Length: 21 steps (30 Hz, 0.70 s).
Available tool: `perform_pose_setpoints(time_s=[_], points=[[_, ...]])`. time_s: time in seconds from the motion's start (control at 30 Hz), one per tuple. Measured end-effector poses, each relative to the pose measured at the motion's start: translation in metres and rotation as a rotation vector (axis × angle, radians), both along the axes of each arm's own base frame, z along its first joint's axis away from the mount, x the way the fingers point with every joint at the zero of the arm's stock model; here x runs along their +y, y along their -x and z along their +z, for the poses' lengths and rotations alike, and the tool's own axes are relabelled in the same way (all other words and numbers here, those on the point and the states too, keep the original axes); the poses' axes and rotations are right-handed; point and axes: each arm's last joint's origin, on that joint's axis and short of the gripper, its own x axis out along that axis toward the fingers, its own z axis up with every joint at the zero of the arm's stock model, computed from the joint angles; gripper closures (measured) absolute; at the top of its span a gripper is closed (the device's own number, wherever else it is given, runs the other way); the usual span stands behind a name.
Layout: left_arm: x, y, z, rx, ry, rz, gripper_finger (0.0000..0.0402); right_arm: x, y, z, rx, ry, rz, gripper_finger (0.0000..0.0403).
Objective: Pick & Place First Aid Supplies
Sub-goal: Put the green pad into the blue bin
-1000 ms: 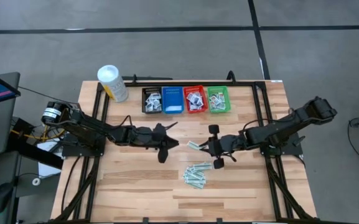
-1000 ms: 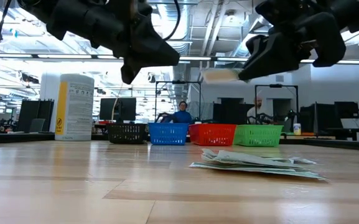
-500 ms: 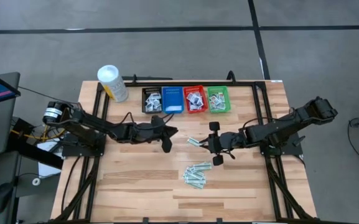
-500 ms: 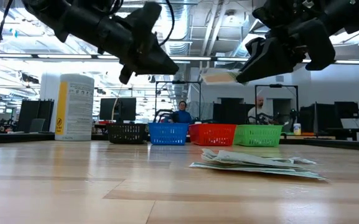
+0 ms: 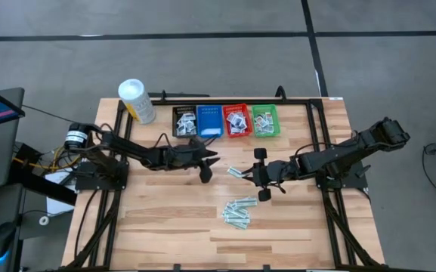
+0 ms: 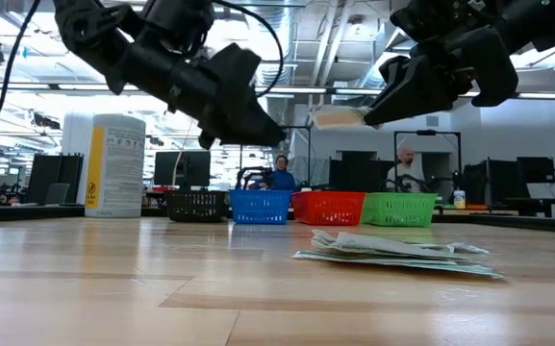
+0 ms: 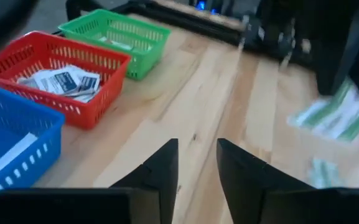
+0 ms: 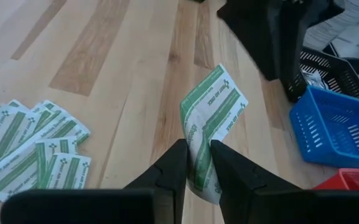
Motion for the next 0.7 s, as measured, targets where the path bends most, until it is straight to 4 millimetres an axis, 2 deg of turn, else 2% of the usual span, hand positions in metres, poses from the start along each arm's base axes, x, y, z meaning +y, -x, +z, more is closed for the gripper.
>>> perform_pose_setpoints(time_s=[0.2,0.57,0.7], points=[[-0.001,-0.003,-0.004,0.040,-0.193,-0.081,0.0280,0.000,0.000,0.000,0.000,-0.002,0.001,0.0337],[-0.016,-0.004,0.001,0.134,-0.747,-0.319,0.0280,0.000,-0.001,0.001,-0.011,-0.007,0.003,0.0337],[-0.018,-0.005,0.001,0.127,-0.848,-0.421,0.0281,0.000,-0.001,0.001,-0.012,-0.009,0.004,0.0337]])
